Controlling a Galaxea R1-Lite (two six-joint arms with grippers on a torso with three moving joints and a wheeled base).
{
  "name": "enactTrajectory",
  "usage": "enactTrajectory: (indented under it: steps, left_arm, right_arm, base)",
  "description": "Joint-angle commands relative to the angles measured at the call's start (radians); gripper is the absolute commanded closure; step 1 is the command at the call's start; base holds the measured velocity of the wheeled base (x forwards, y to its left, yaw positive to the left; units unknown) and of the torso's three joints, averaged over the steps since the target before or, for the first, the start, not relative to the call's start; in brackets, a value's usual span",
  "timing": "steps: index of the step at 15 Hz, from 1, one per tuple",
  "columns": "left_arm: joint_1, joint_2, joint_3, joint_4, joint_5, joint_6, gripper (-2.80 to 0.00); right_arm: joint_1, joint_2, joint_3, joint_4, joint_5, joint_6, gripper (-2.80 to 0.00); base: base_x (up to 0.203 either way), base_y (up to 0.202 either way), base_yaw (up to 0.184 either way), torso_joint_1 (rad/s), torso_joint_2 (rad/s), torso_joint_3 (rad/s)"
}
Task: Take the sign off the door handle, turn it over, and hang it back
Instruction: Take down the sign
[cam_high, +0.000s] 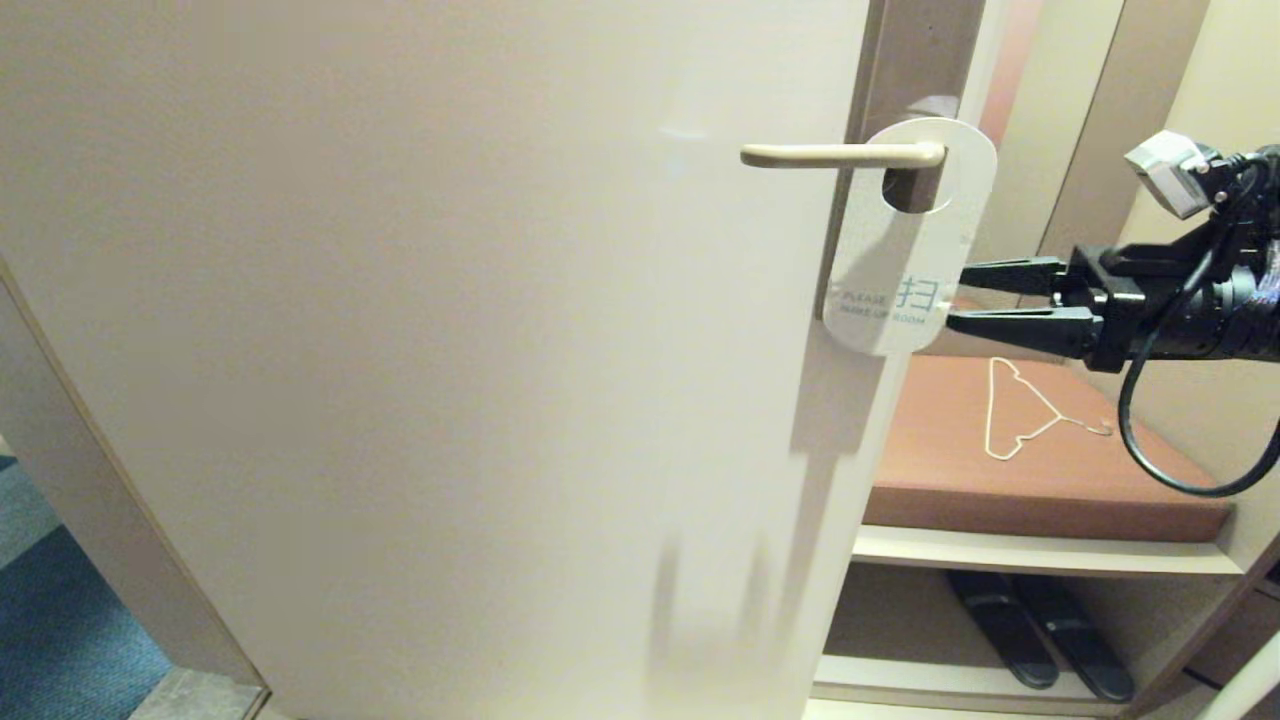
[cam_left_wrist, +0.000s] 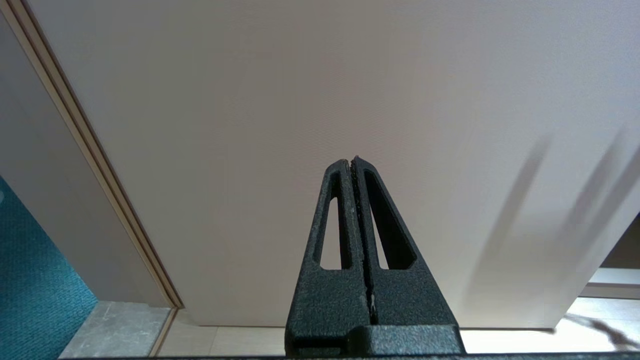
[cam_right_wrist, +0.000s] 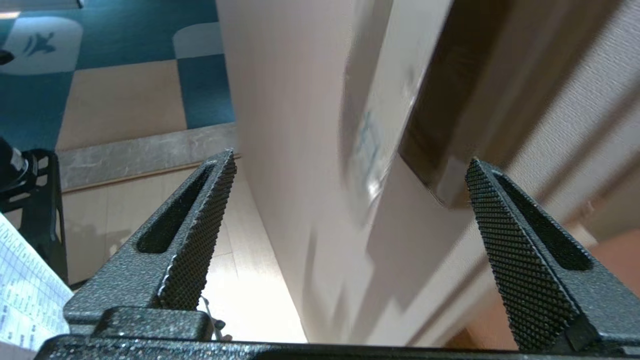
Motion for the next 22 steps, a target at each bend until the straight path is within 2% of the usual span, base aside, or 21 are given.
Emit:
enactTrajectory:
  steps: [1, 9, 22]
  left_arm:
    - [-0.001, 0.001, 0.000, 0.000, 0.000, 0.000, 0.00]
    - [-0.001, 0.001, 0.000, 0.000, 0.000, 0.000, 0.00]
    - [-0.001, 0.001, 0.000, 0.000, 0.000, 0.000, 0.00]
  right_arm:
    - [0.014, 0.025, -0.007, -0.010, 0.006, -0.003, -2.80]
    - [0.020, 0.043, -0.026, -0.010, 0.006, -0.003, -2.80]
    - [0.105, 0.053, -0.082, -0.009, 0.006, -0.001, -2.80]
  base:
    - [0.000, 0.000, 0.000, 0.000, 0.00, 0.000]
    - [0.000, 0.000, 0.000, 0.000, 0.00, 0.000]
    - [0.000, 0.000, 0.000, 0.000, 0.00, 0.000]
